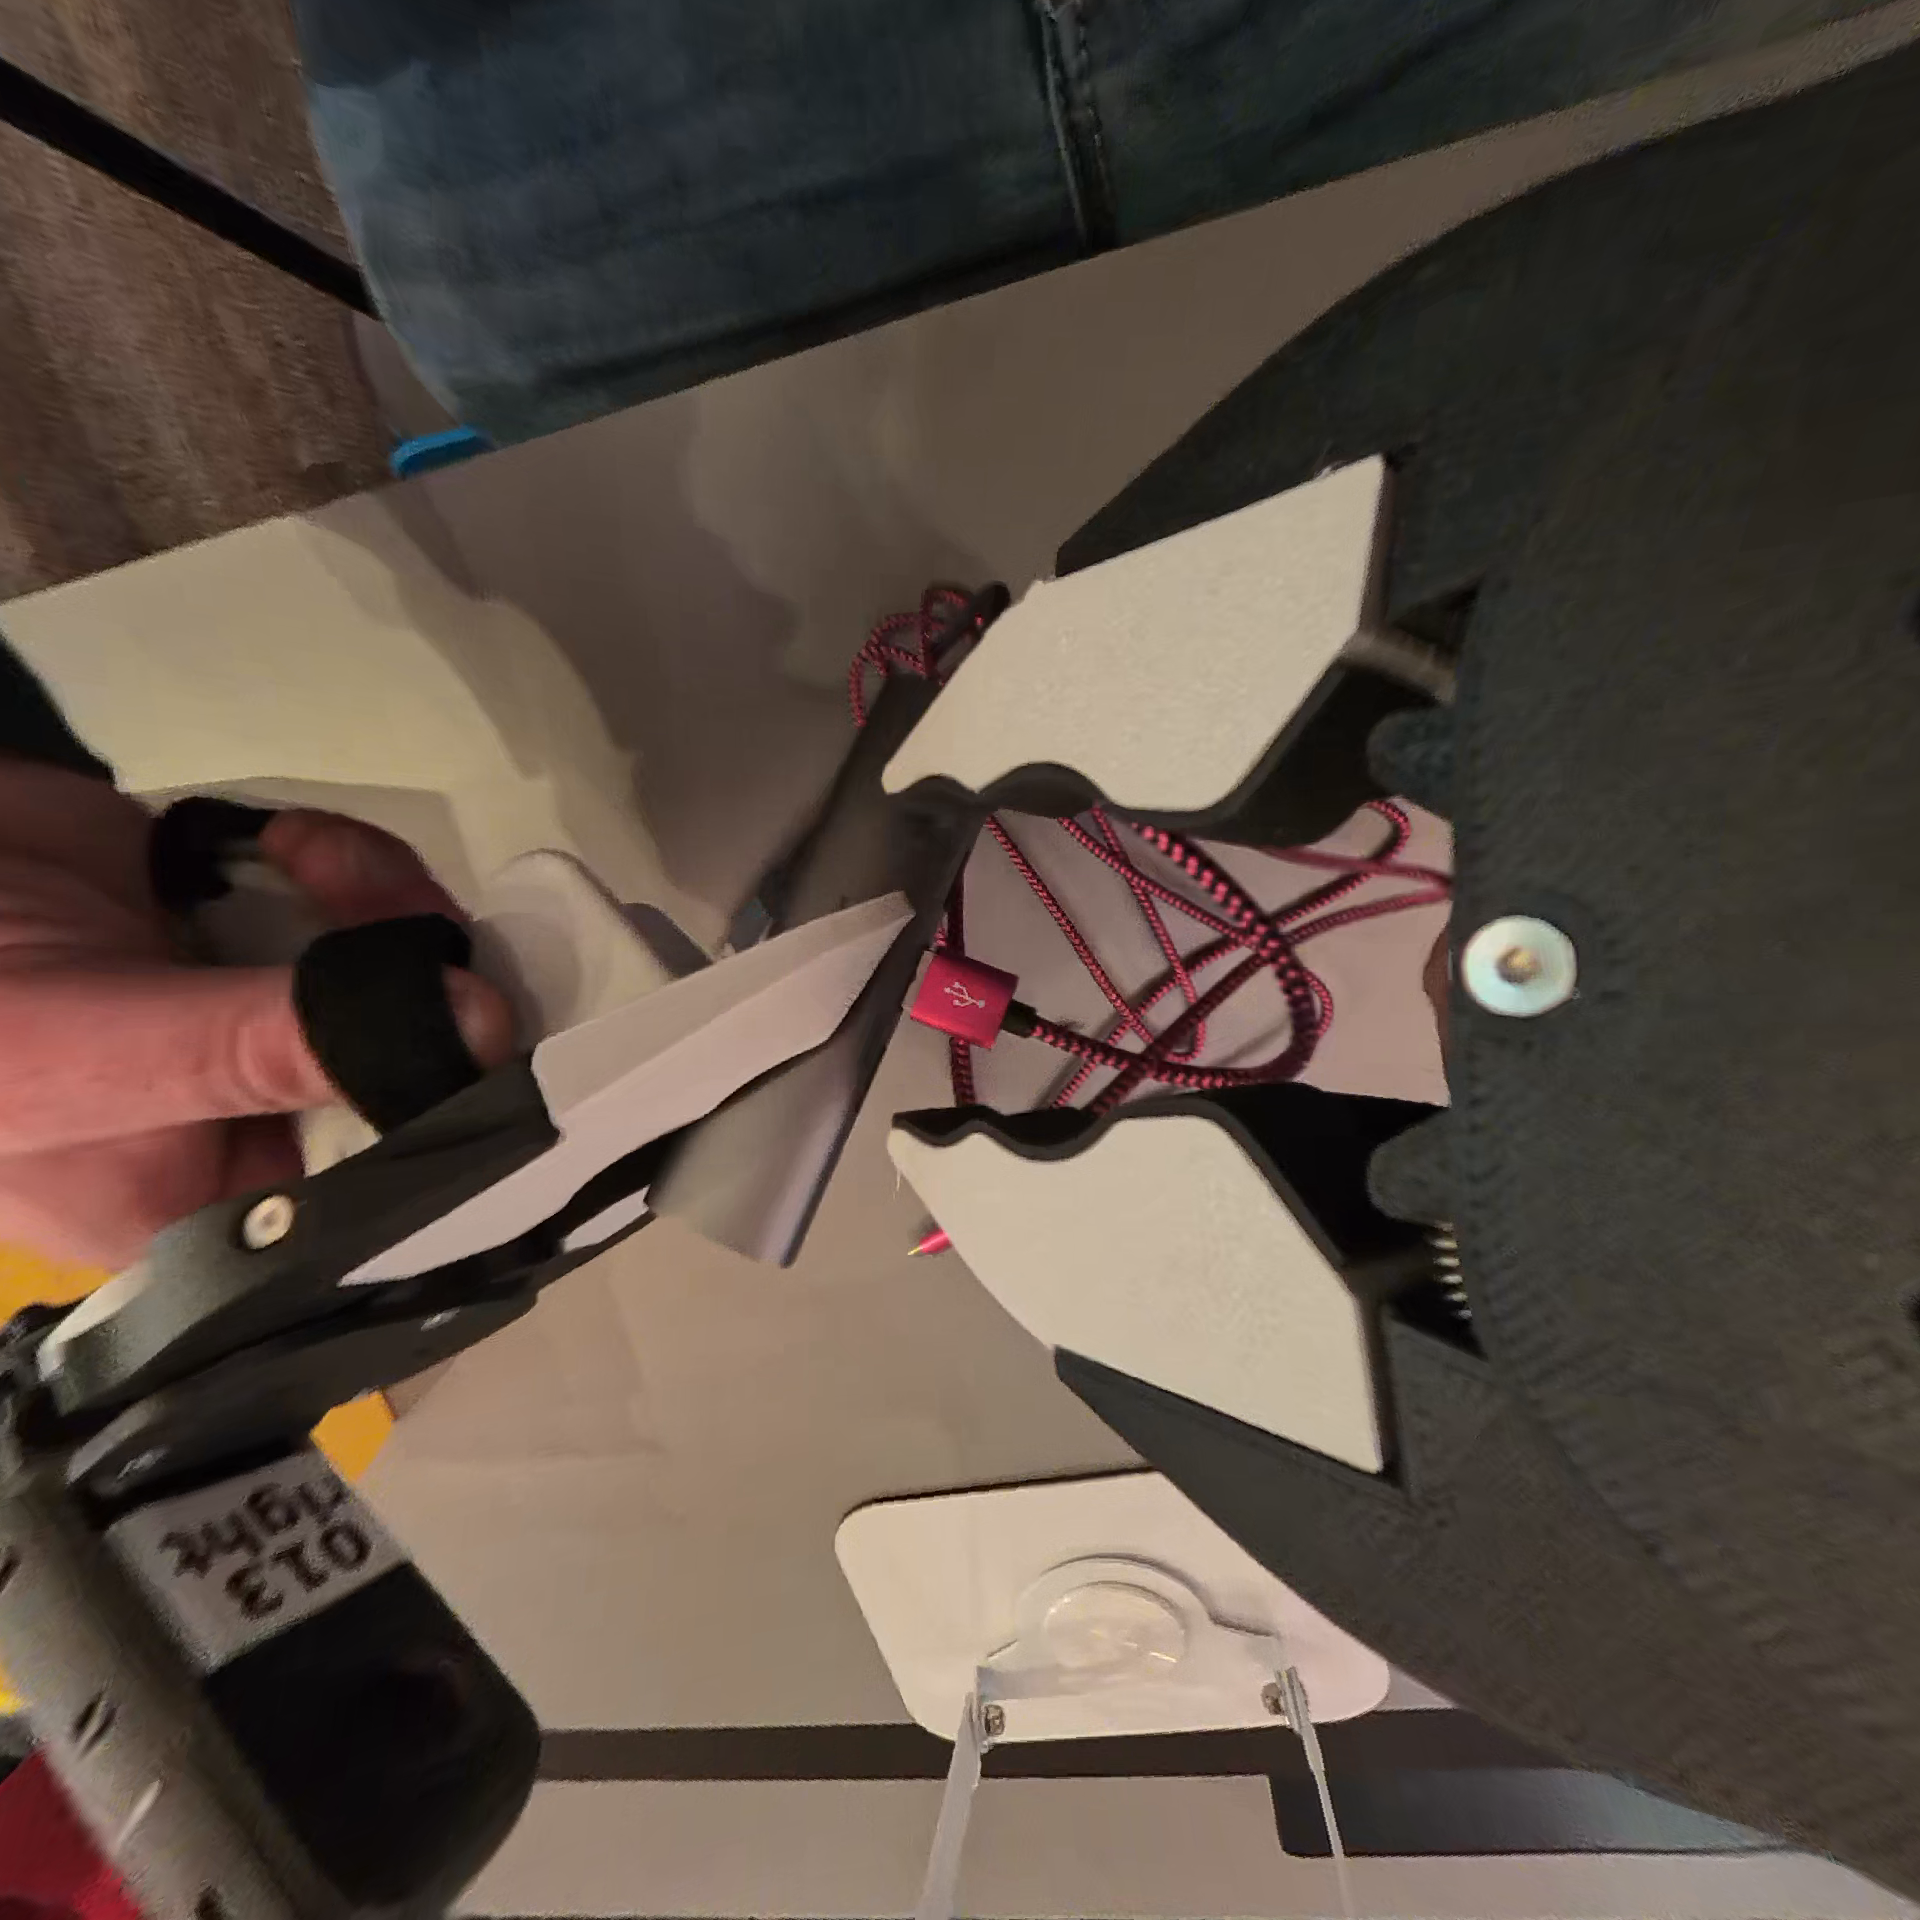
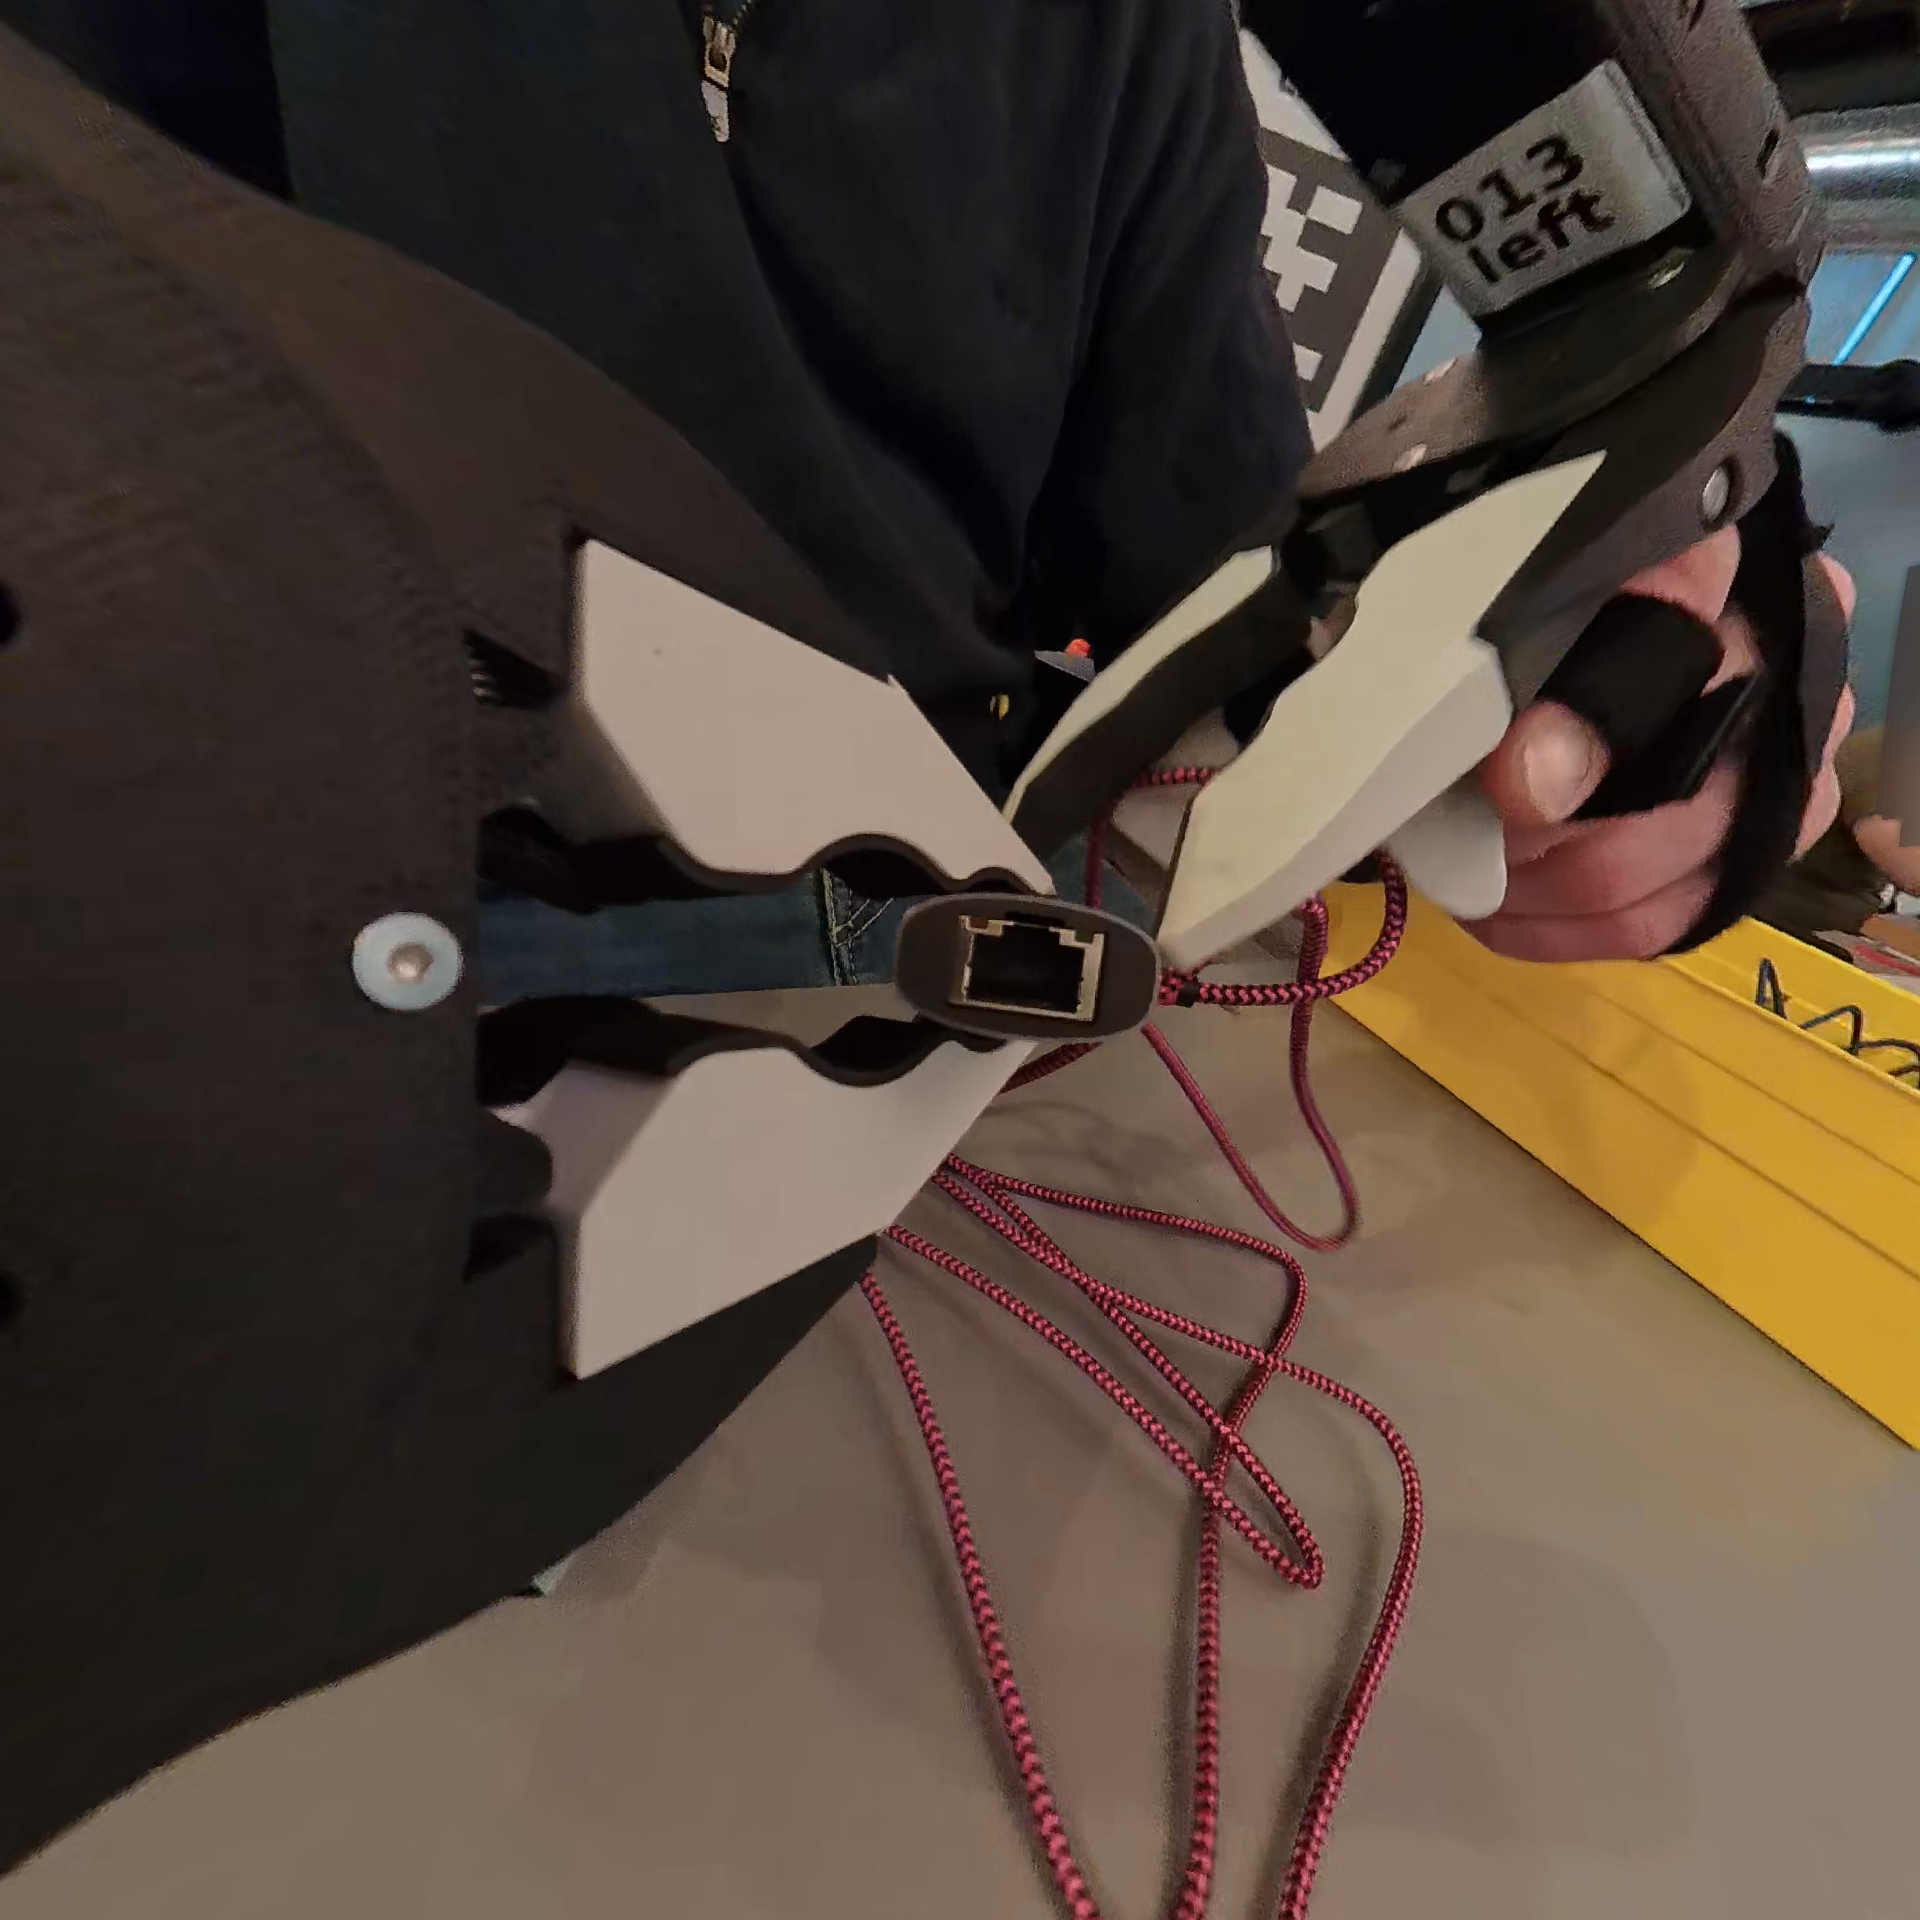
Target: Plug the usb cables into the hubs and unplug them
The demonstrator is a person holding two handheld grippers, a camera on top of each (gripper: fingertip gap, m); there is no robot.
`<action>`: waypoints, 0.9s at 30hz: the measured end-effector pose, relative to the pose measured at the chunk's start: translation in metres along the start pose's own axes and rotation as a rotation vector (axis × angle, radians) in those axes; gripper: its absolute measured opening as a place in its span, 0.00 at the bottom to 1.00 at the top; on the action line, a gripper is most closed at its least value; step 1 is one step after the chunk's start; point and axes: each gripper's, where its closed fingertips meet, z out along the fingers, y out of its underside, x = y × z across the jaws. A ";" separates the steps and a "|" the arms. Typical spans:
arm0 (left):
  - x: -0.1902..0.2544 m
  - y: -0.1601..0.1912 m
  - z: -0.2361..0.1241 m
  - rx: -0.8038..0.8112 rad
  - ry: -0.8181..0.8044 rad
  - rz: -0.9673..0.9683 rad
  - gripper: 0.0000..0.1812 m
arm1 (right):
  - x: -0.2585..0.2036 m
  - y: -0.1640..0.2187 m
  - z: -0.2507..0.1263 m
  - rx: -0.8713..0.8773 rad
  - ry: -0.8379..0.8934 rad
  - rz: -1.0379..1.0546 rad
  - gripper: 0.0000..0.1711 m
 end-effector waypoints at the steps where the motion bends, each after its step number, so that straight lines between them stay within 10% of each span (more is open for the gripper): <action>1: 0.003 0.003 0.003 -0.014 0.012 0.008 0.28 | -0.001 0.000 0.002 -0.006 -0.008 -0.004 0.09; 15: 0.038 0.000 -0.013 0.003 0.335 0.045 0.22 | -0.025 0.025 0.008 -0.106 -0.261 -0.006 0.10; 27: 0.020 -0.014 -0.015 0.174 0.148 -0.101 0.08 | -0.039 0.013 0.000 0.010 -0.383 -0.026 0.09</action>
